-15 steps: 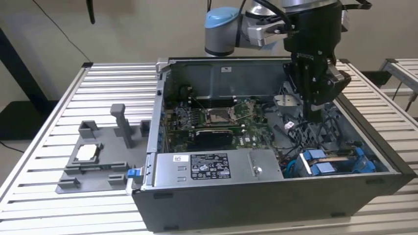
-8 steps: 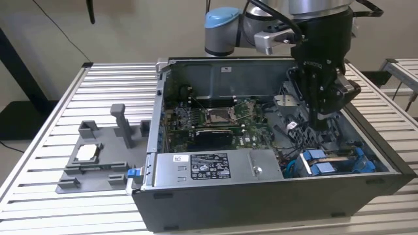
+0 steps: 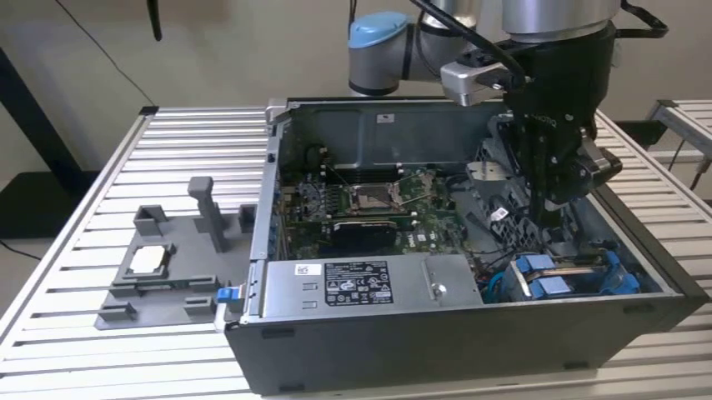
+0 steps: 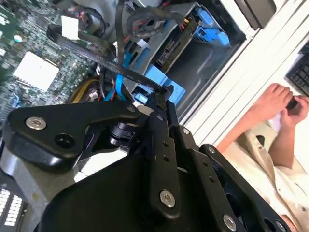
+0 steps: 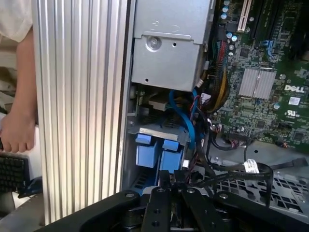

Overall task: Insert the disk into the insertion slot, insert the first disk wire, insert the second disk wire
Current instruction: 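Insert the second disk wire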

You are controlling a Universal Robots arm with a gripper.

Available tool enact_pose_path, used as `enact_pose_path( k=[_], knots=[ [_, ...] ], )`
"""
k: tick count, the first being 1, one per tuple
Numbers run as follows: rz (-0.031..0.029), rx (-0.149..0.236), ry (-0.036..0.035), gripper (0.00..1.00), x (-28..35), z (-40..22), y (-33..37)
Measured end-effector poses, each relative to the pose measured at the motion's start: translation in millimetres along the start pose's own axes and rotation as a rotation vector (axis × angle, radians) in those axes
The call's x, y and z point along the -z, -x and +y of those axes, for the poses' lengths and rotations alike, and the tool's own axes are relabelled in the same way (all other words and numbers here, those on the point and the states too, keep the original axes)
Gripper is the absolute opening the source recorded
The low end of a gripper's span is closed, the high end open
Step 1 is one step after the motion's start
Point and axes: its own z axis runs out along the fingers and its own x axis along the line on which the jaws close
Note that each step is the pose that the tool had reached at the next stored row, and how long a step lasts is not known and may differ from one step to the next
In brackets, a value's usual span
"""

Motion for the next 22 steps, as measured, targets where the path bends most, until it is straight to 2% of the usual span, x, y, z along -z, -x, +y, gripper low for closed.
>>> enact_pose_path(
  k=[7,8,9,11,13,19,22],
  knots=[
    [-0.1238,-0.029,-0.0147,0.15,-1.7,-2.0,-4.5],
    [-0.1378,-0.032,-0.0164,0.15,-2.1,-2.4,-5.7],
    [-0.1461,-0.034,-0.0168,0.15,-2.6,-3.1,-7.5],
    [-0.152,-0.034,-0.0118,0.15,-4.0,-4.7,-11.5],
    [-0.162,-0.032,0.0154,0.15,-7.8,-10.7,-21.8],
    [-0.1689,-0.029,0.049,0.15,-12.2,-18.6,-32.8],
    [-0.1718,-0.027,0.0635,0.15,-14.5,-23.4,-38.5]
  ],
)
